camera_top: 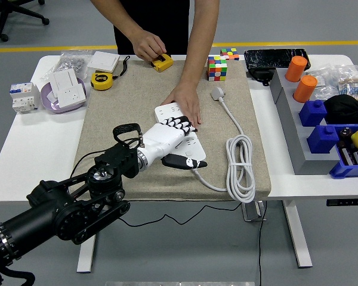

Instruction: Pick up the plug,place it near the board,insert it into the board,press the button

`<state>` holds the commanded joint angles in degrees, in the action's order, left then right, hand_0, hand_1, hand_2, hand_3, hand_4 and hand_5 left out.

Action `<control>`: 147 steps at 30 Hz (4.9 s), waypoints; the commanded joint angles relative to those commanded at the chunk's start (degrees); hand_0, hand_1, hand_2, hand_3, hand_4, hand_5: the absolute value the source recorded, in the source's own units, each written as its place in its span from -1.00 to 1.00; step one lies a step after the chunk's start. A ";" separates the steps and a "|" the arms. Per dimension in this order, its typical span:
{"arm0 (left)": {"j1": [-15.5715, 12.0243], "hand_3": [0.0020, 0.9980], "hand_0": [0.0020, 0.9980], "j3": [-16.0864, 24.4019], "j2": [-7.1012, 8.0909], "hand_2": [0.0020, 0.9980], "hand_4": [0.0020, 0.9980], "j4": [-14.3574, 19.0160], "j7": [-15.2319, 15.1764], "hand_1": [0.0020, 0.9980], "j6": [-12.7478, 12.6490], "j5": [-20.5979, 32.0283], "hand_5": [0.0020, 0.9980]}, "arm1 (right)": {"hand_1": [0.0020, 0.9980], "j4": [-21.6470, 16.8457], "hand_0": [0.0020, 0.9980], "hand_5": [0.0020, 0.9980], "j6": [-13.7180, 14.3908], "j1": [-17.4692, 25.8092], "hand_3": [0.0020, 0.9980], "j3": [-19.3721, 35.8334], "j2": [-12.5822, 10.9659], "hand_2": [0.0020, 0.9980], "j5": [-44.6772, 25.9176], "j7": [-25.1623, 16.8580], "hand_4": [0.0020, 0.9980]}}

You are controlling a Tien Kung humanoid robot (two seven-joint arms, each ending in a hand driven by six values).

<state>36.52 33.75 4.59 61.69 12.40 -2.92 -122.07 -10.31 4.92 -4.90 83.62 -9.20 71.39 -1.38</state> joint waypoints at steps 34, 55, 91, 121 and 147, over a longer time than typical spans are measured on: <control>-8.27 0.75 -0.79 7.20 5.33 -0.69 0.22 31.77 1.05 -0.89 -1.90 45.79 -0.73 | 0.49 0.00 0.51 0.93 -0.17 0.15 0.55 -0.65 0.79 0.45 -0.35 -0.23 1.00; -2.74 0.87 -0.82 4.09 1.04 -0.69 -0.05 10.65 11.05 -0.92 10.62 29.19 -0.73 | 0.49 0.00 0.51 0.93 -0.26 0.05 0.55 -1.65 0.79 0.45 -0.45 -0.05 1.00; -2.42 0.77 -0.80 4.50 2.92 -0.69 -0.12 10.01 12.05 -0.92 14.47 22.07 -0.76 | 0.48 0.00 0.51 0.93 -0.17 -0.36 0.55 -1.16 0.66 0.45 -0.90 -0.25 1.00; -2.76 0.67 -0.80 4.50 2.90 -0.69 -0.12 10.15 10.91 -0.92 13.52 22.36 -0.77 | 0.49 0.00 0.51 0.94 -0.20 0.00 0.55 -1.49 0.79 0.45 -1.20 -0.24 1.00; -2.80 0.63 -0.80 3.91 2.99 -0.69 -0.13 9.05 10.68 -0.92 13.25 20.73 -0.78 | 0.49 0.00 0.51 0.94 -0.16 -0.17 0.55 -1.02 0.86 0.45 -1.26 -0.34 1.00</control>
<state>33.72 37.65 7.58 70.73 23.08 10.32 -101.34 -10.31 4.76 -5.07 82.60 -8.35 70.14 -1.72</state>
